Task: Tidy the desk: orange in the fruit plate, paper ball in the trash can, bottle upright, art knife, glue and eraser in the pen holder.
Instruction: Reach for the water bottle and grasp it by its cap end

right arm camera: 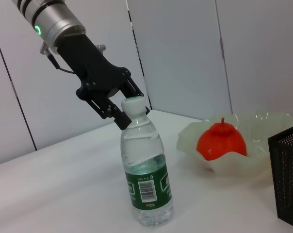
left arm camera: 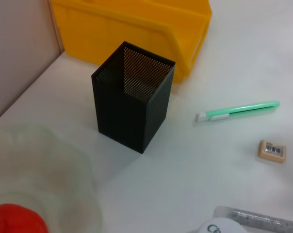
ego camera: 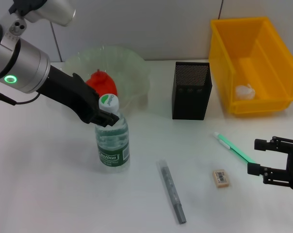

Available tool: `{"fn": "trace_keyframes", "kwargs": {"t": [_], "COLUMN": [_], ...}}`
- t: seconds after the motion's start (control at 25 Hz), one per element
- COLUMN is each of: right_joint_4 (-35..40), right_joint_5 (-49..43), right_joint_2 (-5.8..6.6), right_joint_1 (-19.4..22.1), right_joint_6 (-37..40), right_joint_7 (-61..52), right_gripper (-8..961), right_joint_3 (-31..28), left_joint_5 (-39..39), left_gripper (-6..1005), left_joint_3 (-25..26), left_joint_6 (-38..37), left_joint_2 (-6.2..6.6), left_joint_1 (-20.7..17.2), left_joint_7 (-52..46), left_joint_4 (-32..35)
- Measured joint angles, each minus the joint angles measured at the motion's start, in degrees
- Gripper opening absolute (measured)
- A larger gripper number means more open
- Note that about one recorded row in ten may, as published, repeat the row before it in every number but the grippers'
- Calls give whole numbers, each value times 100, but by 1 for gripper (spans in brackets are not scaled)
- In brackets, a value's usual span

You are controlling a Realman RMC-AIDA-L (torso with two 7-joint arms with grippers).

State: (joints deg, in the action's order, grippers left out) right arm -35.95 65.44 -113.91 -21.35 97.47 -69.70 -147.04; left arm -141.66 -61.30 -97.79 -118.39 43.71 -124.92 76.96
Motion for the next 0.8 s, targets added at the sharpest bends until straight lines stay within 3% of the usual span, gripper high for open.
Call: {"fn": "trace_keyframes", "kwargs": {"t": [0.56, 0.8], "right_joint_4": [0, 0], "right_joint_5": [-5, -6], "right_joint_2": [0, 0], "right_joint_1": [-8, -9], "right_joint_6": [-1, -1], "right_joint_7": [0, 1], "right_gripper": [725, 726], "right_joint_3": [0, 0], "left_joint_5": [83, 486], "left_gripper": [457, 470], "left_joint_3": [-13, 191], "left_joint_6": [-93, -151], "left_joint_2": [18, 47], "left_joint_1": [-37, -188], "left_joint_7": [65, 157], "left_joint_4": [-22, 42]}}
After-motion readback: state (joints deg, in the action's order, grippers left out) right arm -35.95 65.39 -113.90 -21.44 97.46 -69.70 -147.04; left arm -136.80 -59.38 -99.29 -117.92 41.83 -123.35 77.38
